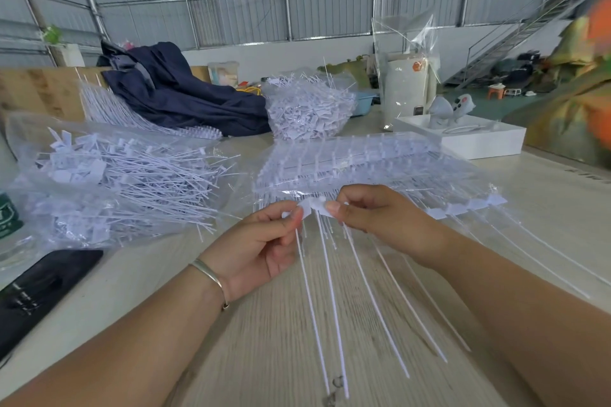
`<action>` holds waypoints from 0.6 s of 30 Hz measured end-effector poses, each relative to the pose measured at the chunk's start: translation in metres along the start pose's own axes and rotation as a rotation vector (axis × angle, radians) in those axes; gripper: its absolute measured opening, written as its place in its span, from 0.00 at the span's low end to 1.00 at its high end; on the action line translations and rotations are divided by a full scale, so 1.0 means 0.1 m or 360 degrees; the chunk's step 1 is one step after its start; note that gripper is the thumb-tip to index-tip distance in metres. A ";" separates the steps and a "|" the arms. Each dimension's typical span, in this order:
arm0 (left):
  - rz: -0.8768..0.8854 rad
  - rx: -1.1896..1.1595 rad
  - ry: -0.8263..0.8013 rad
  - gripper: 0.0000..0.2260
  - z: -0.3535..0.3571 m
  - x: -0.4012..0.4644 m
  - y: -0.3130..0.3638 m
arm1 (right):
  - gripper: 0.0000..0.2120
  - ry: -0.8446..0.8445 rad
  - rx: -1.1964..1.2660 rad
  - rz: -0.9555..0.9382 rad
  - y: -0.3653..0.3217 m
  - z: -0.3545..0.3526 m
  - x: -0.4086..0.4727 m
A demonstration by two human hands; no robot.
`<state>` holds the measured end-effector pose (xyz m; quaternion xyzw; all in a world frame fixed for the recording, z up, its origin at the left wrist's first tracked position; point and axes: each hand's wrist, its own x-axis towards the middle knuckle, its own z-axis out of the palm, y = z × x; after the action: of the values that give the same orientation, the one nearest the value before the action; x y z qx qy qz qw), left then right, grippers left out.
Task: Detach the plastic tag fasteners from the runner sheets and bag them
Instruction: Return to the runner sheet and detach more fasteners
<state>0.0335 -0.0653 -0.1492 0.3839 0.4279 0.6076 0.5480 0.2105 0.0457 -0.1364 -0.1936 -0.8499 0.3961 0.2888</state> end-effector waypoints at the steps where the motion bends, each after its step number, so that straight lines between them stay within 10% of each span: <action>1: -0.0026 -0.0037 -0.0066 0.05 0.01 0.00 -0.02 | 0.19 -0.0044 0.0034 -0.0019 -0.02 0.01 -0.01; 6: -0.0117 -0.0140 -0.0286 0.18 0.03 0.03 -0.09 | 0.14 -0.0155 0.0048 -0.0118 -0.08 0.10 -0.02; 18: -0.0020 -0.0073 -0.0038 0.05 0.04 0.02 0.02 | 0.22 0.0312 -0.0225 -0.0102 0.03 0.05 0.02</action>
<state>0.0367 -0.0629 -0.1453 0.3757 0.4096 0.6092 0.5656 0.2063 0.0453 -0.1404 -0.2241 -0.8490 0.3049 0.3687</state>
